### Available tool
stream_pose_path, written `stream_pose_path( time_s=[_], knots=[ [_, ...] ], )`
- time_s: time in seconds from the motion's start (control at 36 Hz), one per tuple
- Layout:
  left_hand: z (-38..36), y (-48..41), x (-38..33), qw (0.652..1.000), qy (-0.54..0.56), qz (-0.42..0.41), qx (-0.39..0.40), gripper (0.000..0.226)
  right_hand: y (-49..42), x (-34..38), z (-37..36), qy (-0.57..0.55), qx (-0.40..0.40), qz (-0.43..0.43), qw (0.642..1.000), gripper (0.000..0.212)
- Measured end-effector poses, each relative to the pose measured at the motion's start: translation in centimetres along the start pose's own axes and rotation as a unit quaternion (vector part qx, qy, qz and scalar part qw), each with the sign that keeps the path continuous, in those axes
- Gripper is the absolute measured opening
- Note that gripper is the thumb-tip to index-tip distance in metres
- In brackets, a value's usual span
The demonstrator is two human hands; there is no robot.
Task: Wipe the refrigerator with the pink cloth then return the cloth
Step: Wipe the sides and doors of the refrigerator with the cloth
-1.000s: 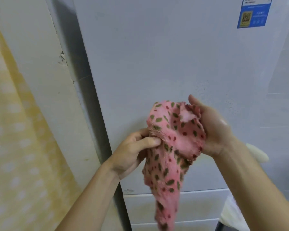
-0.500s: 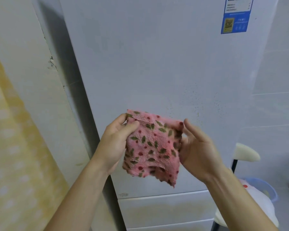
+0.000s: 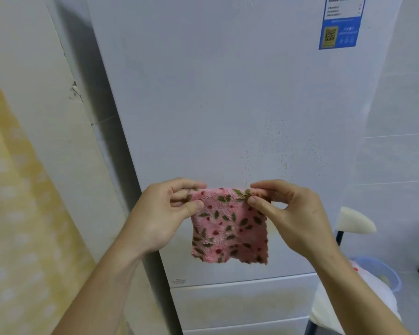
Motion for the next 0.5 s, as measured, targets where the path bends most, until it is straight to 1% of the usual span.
stream_pose_path(
  time_s=[0.08, 0.14, 0.17, 0.22, 0.25, 0.31, 0.36, 0.39, 0.44, 0.5],
  knots=[
    [-0.2, 0.2, -0.1, 0.996, -0.074, -0.029, -0.048, 0.019, -0.7, 0.1, 0.3, 0.083, 0.009, 0.067, 0.994, 0.009],
    [-0.3, 0.2, -0.1, 0.991, -0.095, -0.053, -0.075, 0.01, -1.3, 0.1, 0.3, 0.11, 0.033, 0.077, 0.99, 0.002],
    [-0.3, 0.1, -0.1, 0.99, -0.1, -0.064, -0.079, 0.011, -1.6, 0.0, 0.3, 0.103, 0.054, 0.067, 0.991, 0.006],
    [-0.1, -0.3, 0.2, 0.991, -0.087, -0.069, -0.073, 0.009, -2.0, -0.1, 0.3, 0.04, 0.103, 0.019, 0.994, 0.021],
    [0.0, -0.4, 0.2, 0.995, -0.063, -0.058, -0.058, 0.006, -2.1, -0.1, 0.3, -0.011, 0.125, -0.012, 0.992, 0.029],
    [0.1, -0.6, 0.1, 0.999, 0.009, -0.023, -0.023, 0.009, -2.0, 0.2, 0.1, -0.094, 0.14, -0.057, 0.984, 0.043],
    [0.0, -0.6, -0.3, 0.996, 0.084, 0.012, 0.004, 0.012, -1.8, 0.7, -0.3, -0.131, 0.113, -0.075, 0.982, 0.046],
    [-0.1, -0.6, -0.6, 0.995, 0.101, 0.015, 0.007, 0.013, -1.8, 0.9, -0.7, -0.135, 0.091, -0.079, 0.983, 0.043],
    [-0.3, -0.8, -0.7, 0.997, 0.08, -0.01, -0.014, 0.012, -2.0, 1.1, -1.3, -0.11, 0.047, -0.062, 0.991, 0.029],
    [-0.5, -1.2, -0.5, 0.996, 0.054, -0.043, -0.051, 0.007, -2.3, 1.2, -1.8, -0.041, -0.019, 0.001, 0.999, 0.013]
  ],
)
Point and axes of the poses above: each hand's wrist, its own y-axis away from the middle knuckle, its own z-axis out of the back of the hand, x = y × z, the point moved 1 cm from there along -y, towards the middle knuckle, and after that the axes turned 13 degrees about -x, right-handed, at the moved point
